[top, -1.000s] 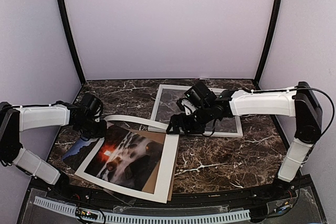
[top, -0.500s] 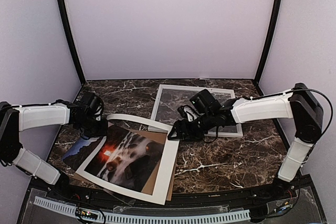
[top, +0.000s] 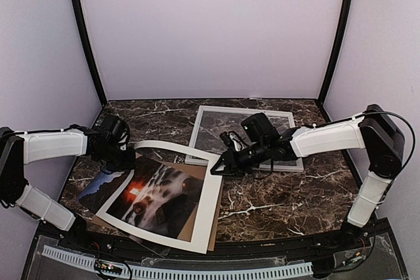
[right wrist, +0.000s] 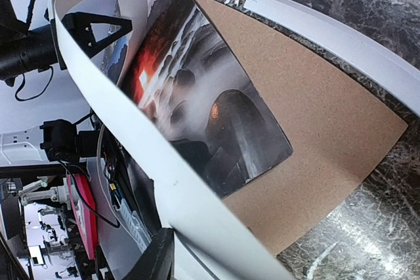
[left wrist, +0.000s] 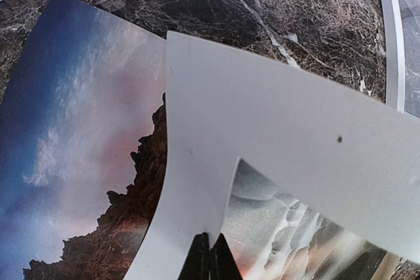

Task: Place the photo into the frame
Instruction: Pick up the mat board from the photo.

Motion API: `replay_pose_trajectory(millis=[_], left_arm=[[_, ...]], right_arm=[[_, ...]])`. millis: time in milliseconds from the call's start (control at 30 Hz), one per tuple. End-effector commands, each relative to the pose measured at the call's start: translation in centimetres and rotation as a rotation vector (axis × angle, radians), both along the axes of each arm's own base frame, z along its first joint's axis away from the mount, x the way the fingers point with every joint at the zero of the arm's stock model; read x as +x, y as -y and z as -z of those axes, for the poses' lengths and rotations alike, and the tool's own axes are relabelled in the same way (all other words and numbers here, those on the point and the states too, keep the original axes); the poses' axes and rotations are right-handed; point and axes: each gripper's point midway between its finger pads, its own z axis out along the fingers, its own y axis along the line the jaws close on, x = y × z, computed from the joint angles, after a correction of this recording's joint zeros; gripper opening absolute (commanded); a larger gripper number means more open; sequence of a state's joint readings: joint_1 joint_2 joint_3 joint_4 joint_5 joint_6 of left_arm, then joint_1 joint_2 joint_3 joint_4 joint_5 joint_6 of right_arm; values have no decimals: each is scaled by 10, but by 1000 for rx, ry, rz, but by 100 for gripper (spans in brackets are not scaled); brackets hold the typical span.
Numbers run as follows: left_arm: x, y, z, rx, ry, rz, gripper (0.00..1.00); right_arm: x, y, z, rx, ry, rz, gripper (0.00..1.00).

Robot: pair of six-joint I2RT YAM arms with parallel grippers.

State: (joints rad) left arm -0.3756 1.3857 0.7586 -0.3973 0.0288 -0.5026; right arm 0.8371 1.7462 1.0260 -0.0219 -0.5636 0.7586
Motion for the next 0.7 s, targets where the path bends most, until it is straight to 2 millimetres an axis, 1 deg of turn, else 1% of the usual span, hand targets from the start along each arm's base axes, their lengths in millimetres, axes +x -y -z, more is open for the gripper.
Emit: replay_pose_trajectory(millis=[0, 200, 267, 400, 433, 500, 533, 633, 667], left_arm=[[-1, 1, -5, -11, 16, -5, 3], [2, -1, -12, -5, 40, -13, 10], [3, 0, -15, -8, 49, -13, 12], [5, 0, -23, -13, 62, -11, 20], [6, 1, -26, -15, 72, -9, 23], [8, 2, -32, -20, 87, -8, 28], [9, 2, -33, -24, 92, -8, 32], [12, 5, -44, -41, 122, -2, 38], [14, 5, -48, -45, 133, -2, 41]], right_arm=[[7, 6, -20, 35, 40, 3, 28], [13, 14, -34, 10, 67, 6, 14], [13, 15, -36, 3, 71, -1, 13], [15, 18, -38, -23, 75, -9, 12], [16, 19, -39, -28, 79, -9, 9], [17, 21, -42, -30, 84, -9, 0], [19, 22, -44, -31, 85, -9, 0], [21, 24, -51, -36, 95, -13, 0], [24, 25, -56, -37, 105, -12, 0]])
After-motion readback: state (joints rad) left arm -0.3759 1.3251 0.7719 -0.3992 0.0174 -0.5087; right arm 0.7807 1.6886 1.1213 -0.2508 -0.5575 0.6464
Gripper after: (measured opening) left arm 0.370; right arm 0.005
